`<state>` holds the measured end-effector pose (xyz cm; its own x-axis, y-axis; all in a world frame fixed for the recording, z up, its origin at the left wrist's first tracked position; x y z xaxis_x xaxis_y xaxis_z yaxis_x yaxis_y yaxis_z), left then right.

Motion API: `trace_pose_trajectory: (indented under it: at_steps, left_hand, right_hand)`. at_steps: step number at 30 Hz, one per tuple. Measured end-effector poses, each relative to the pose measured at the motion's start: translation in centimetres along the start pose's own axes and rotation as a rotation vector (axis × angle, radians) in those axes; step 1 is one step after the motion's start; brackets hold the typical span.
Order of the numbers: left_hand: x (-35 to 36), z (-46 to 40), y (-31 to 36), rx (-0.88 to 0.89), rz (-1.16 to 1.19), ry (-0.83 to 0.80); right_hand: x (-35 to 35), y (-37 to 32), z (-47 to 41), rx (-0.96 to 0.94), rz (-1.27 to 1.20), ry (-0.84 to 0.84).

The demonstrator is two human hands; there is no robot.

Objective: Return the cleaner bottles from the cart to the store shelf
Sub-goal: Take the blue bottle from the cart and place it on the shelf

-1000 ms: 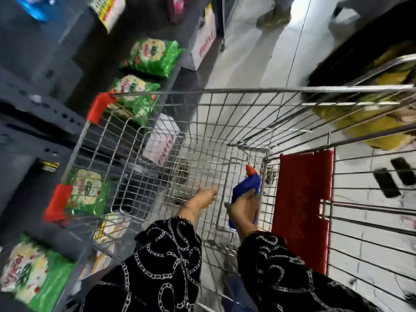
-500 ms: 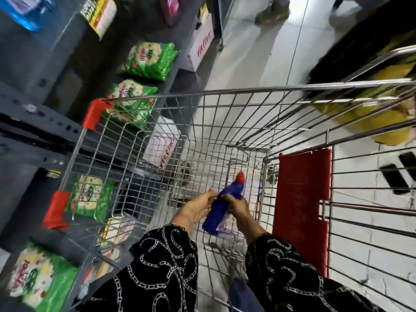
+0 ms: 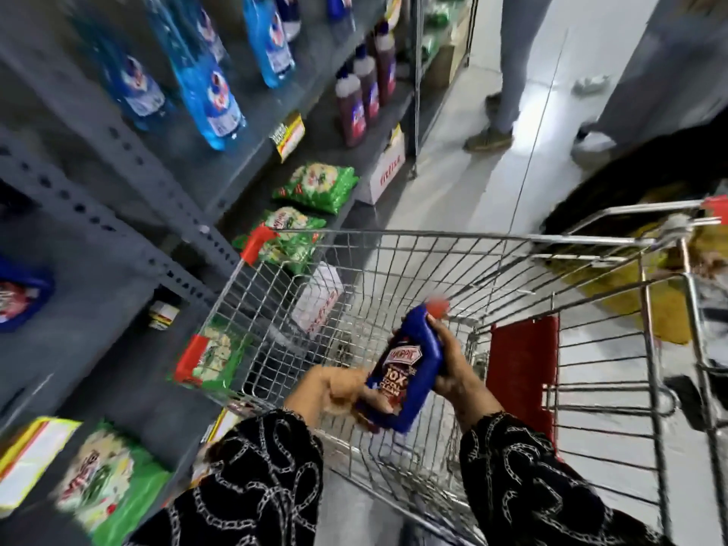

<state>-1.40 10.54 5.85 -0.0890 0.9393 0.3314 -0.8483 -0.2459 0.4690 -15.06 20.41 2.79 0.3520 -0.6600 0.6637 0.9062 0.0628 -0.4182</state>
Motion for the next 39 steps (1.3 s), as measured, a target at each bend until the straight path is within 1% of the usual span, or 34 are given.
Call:
trace_pose_trajectory:
  at_steps: [3,8,11,13,15,18,21,24,27,29,31,33,35,39]
  left_hand:
    - [0.9,3.8,0.6,0.104,0.059,0.046]
    - [2.1,8.7,1.0,0.247,0.102,0.117]
    - [2.2,12.4,0.0,0.353,0.115,0.155]
    - [1.7,15.2,-1.3,0.412,0.172,0.187]
    - [0.6,18.1,-3.2,0.456,0.240,0.235]
    - [-1.4,22.9,-6.6,0.543,0.303,0.362]
    - [-2.9,28.0,-9.7,0.632,0.312,0.481]
    - [-4.5,32.9,-13.3,0.696,0.320,0.592]
    - [-6.7,37.0,-17.1,0.763,0.372,0.702]
    - [-8.0,39.2,-19.2,0.821,0.430,0.782]
    - [-8.8,41.4,-20.7,0.867,0.459,0.907]
    - [-9.7,43.1,-21.6,0.905,0.460,1.053]
    - [-11.5,44.1,-22.4,0.912,0.454,1.180]
    - [-15.3,44.6,-23.5,0.814,0.403,1.447]
  right_hand:
    - [3.1,-1.7,1.7,-0.045,0.034,-0.063]
    - [9.2,-3.4,5.1,-0.079,0.202,-0.137]
    - [13.5,-3.1,6.5,-0.088,0.302,-0.157]
    - [17.1,-2.2,7.3,-0.087,0.406,-0.196]
    - [20.9,-0.8,8.0,-0.126,0.528,-0.237]
    - [26.4,2.3,9.0,-0.198,0.698,-0.294]
    - [31.2,6.6,9.6,-0.233,0.727,-0.369]
    - [35.1,11.7,9.7,-0.226,0.751,-0.408]
    - [38.8,16.8,9.6,-0.226,0.862,-0.456]
    - [41.2,19.8,9.2,-0.230,0.956,-0.530]
    - [43.7,22.2,8.8,-0.269,1.047,-0.609]
    - [45.9,23.8,7.9,-0.349,1.119,-0.693]
    - [47.7,24.6,6.8,-0.436,1.191,-0.716]
    - [50.4,26.5,3.1,-0.591,1.353,-0.668]
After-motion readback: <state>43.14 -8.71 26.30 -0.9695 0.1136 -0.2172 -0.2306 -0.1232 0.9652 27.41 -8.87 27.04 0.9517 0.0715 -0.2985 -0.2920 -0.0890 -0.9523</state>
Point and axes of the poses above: each hand's wrist, its own z-axis away from the middle knuckle, its own x-axis out of the palm, y = z × x, the point moved 2 cm from there along -z, towards the middle knuckle, and after that the axes turned 4 degrees about z, right-handed, at the moved point
